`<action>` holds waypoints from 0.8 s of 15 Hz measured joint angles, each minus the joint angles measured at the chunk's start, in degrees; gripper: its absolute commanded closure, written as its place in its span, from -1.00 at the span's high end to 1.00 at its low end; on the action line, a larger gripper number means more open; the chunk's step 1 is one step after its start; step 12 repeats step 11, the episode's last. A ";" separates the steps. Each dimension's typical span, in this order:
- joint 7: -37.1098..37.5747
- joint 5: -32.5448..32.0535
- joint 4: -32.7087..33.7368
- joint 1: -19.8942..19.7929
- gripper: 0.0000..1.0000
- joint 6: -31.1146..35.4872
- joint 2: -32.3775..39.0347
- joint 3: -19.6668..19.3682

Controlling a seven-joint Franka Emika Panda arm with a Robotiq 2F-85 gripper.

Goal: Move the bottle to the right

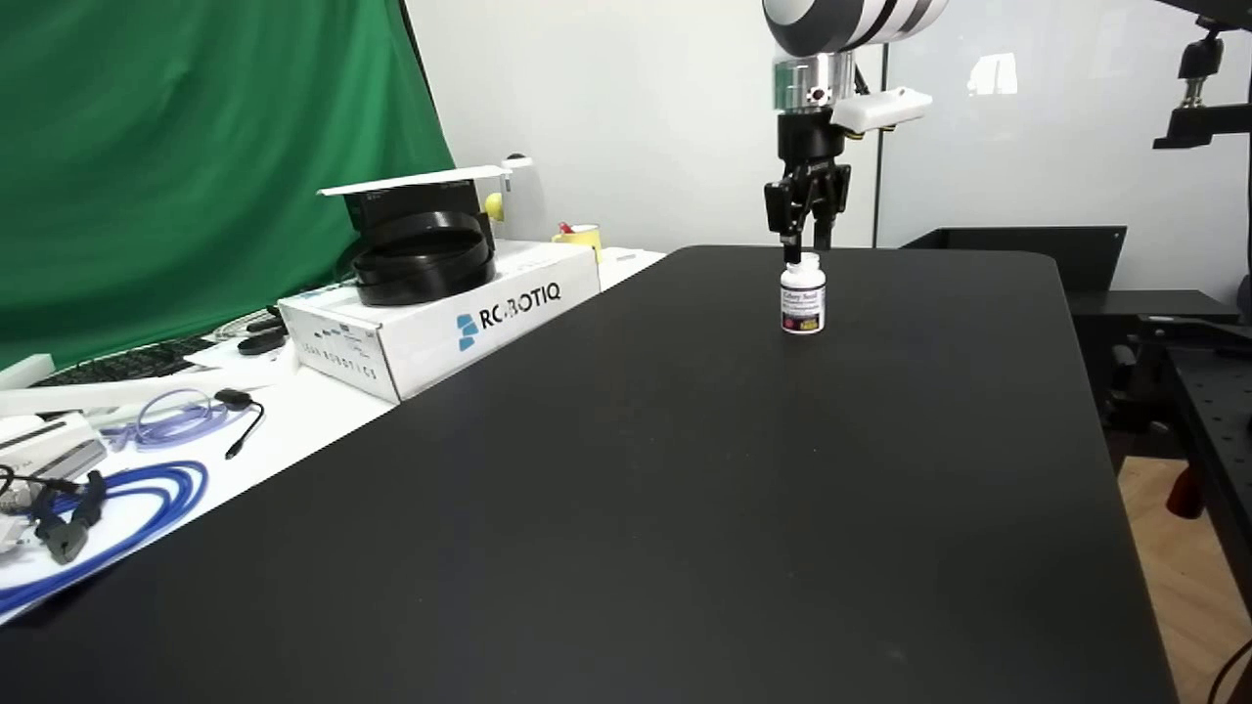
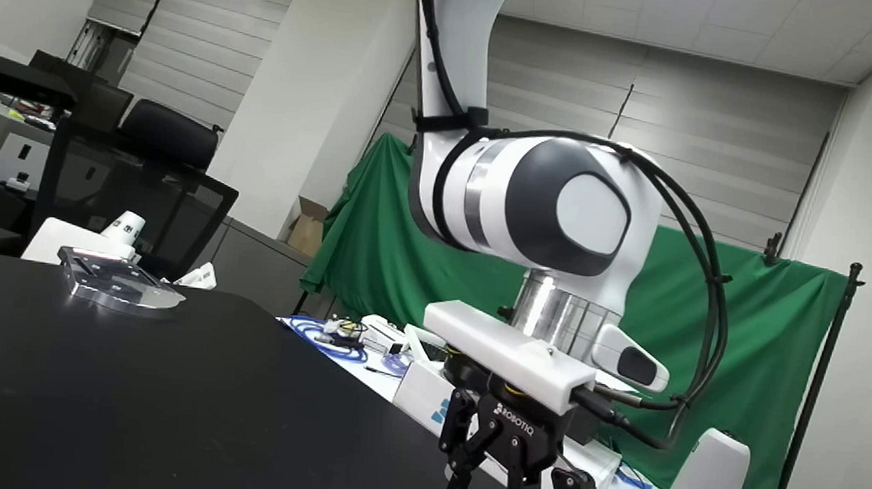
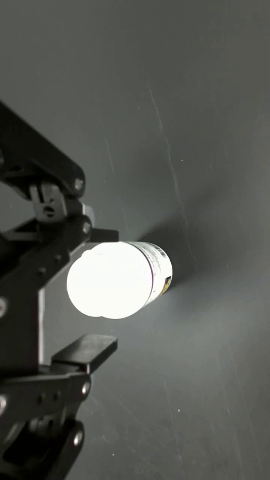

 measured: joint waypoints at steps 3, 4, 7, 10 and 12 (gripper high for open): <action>0.17 -0.88 0.36 0.16 1.00 -3.61 -3.49 -0.56; 0.19 -1.20 0.47 0.27 1.00 -5.30 -5.17 -0.73; 0.55 -5.09 0.86 0.72 1.00 -12.99 -10.71 -1.14; 0.54 -6.45 0.84 1.13 1.00 -17.36 -13.79 -1.13; 0.54 -6.52 0.82 1.16 1.00 -17.44 -13.85 -1.14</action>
